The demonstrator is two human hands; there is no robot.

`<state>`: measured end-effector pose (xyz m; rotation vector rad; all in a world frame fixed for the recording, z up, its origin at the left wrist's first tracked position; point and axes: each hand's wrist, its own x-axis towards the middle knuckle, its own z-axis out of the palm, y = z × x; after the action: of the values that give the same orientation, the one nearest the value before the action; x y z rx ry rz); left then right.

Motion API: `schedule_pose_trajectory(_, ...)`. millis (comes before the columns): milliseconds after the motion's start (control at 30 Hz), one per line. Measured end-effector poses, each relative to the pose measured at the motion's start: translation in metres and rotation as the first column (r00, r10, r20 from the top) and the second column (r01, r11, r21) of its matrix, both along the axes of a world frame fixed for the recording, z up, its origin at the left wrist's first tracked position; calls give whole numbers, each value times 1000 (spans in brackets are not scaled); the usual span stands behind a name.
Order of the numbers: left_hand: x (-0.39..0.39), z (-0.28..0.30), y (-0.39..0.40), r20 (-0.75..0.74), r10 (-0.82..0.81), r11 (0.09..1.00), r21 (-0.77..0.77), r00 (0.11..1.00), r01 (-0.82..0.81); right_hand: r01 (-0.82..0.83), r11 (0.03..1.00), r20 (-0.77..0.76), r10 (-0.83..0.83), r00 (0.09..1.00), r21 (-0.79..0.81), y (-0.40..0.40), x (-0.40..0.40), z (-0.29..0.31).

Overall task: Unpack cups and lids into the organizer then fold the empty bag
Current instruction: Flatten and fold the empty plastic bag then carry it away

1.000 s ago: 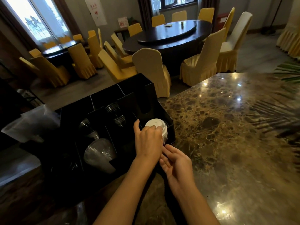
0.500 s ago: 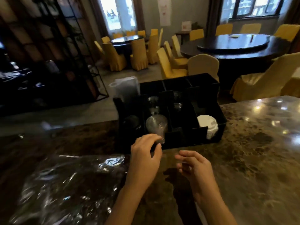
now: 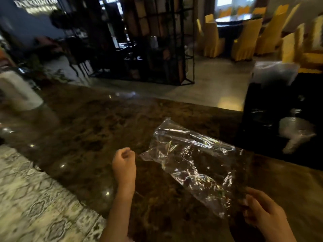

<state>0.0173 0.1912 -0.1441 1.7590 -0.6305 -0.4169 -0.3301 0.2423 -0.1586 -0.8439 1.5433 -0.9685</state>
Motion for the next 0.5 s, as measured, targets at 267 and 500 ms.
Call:
schedule_pose_trajectory(267,18,-38,-25,-315,-196,960,134,929,248,-11,1000,-90,12,996,5,9,44,7)
schedule_pose_trajectory(500,22,-37,-55,-297,-154,977,96,942,190,29,999,-276,-18,961,35,7,41,-4)
